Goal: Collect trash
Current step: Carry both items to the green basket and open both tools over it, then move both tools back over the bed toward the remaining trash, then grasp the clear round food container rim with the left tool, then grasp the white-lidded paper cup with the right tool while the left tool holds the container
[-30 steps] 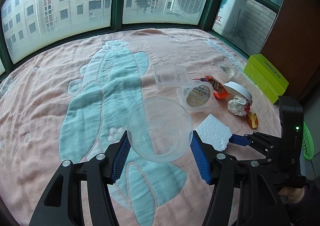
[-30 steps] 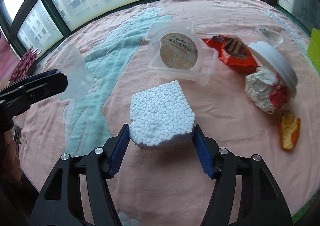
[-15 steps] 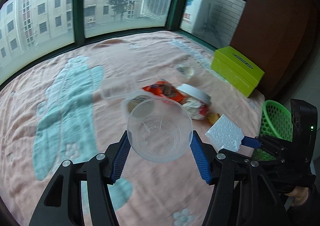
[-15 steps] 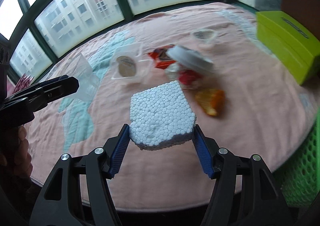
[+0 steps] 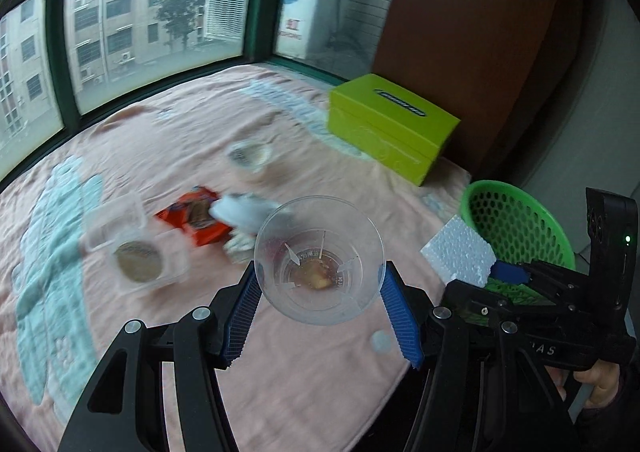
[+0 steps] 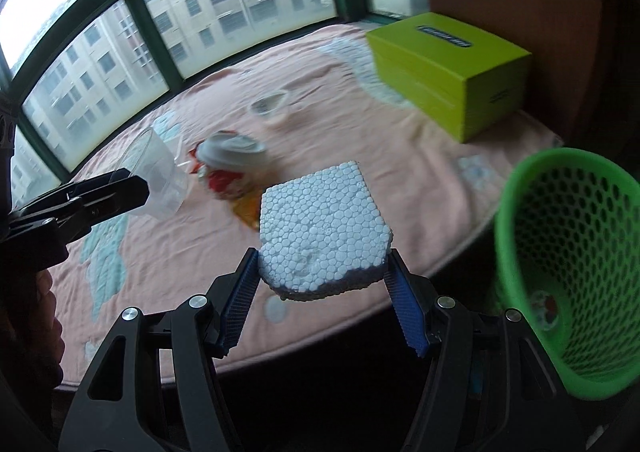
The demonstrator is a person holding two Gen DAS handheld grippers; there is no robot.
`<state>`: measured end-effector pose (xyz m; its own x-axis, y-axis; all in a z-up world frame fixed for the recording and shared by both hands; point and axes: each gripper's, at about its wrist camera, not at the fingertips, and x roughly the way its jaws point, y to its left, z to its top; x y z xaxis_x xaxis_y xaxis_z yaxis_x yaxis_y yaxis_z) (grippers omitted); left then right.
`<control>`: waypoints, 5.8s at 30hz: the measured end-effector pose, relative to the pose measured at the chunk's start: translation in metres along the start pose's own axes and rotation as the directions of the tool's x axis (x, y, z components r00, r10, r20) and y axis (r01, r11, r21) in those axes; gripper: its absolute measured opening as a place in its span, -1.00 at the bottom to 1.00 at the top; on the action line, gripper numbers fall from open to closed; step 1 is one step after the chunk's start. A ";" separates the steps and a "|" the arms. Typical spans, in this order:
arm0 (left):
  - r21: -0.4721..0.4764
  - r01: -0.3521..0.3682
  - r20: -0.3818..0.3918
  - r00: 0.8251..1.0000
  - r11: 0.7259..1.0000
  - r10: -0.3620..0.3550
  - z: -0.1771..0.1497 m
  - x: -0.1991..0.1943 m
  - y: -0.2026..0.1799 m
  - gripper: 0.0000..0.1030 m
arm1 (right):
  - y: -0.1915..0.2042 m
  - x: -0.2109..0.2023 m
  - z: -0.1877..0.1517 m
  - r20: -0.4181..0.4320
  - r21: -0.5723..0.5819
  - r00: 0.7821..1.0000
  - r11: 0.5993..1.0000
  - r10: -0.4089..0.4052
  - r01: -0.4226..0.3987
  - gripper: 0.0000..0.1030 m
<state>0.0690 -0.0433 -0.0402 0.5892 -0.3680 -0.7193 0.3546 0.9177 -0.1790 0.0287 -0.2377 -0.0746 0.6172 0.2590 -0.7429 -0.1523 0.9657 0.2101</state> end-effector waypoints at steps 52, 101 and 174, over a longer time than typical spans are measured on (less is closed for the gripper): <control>0.299 0.281 -0.194 0.954 0.912 -0.230 0.041 0.112 -0.258 0.32 | -0.219 -0.123 -0.048 0.086 0.360 0.933 0.884 -0.350 0.299 0.53; -0.278 -0.403 -0.084 0.915 0.872 0.396 -0.005 0.023 0.120 0.55 | -0.016 -0.018 0.021 0.060 0.018 0.998 1.000 -0.018 0.017 0.57; -0.302 -0.273 0.030 0.955 0.913 0.296 -0.005 0.001 0.154 -0.90 | 0.083 0.122 0.093 -0.131 -0.019 0.946 0.953 0.297 -0.302 0.64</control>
<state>0.1201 0.0983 -0.0721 0.6894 -0.0843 -0.7195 -0.0567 0.9839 -0.1696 0.1631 -0.1274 -0.0888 0.4377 0.5344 -0.7231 -0.3466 0.8423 0.4127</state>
